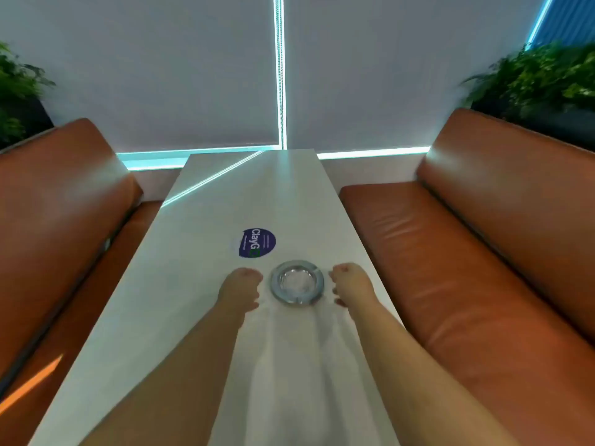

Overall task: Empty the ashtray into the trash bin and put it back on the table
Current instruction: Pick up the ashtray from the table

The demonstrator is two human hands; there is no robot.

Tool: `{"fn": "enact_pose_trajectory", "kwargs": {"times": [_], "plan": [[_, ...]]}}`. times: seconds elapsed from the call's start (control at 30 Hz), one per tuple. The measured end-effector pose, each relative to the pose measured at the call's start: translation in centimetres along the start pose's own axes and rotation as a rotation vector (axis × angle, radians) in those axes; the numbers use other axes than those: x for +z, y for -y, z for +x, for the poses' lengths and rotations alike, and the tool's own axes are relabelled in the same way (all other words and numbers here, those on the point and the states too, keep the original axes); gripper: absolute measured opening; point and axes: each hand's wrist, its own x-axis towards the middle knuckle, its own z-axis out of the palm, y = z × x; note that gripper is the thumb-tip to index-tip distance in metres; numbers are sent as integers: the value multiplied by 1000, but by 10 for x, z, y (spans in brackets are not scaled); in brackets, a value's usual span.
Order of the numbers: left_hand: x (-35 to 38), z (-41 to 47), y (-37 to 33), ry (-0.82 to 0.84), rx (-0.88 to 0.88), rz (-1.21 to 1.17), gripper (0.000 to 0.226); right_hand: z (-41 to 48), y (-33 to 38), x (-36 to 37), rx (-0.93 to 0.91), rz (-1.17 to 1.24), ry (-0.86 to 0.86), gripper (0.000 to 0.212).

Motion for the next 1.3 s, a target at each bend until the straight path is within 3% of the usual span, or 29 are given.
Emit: {"fn": "enact_pose_trajectory", "kwargs": {"times": [0.07, 0.17, 0.33, 0.47, 0.63, 0.87, 1.3], "plan": [[8, 31, 16, -35, 38, 73, 28, 29, -17, 10, -56, -203, -61, 34], [19, 60, 40, -59, 93, 140, 35, 56, -37, 24, -111, -351, -80, 47], [34, 80, 52, -84, 243, 211, 15, 79, -41, 42, -253, -454, -62, 32], [36, 80, 51, -118, 263, 200, 13, 84, -42, 47, -290, -372, -84, 17], [34, 63, 37, -70, 138, 19, 20, 63, -36, 41, -159, -47, 25, 16], [24, -30, 8, 46, 89, -103, 15, -22, -26, -2, -24, 193, 124, 16], [23, -266, 31, 252, 229, -54, 17, -257, -54, -127, -124, 239, 47, 17]]}}
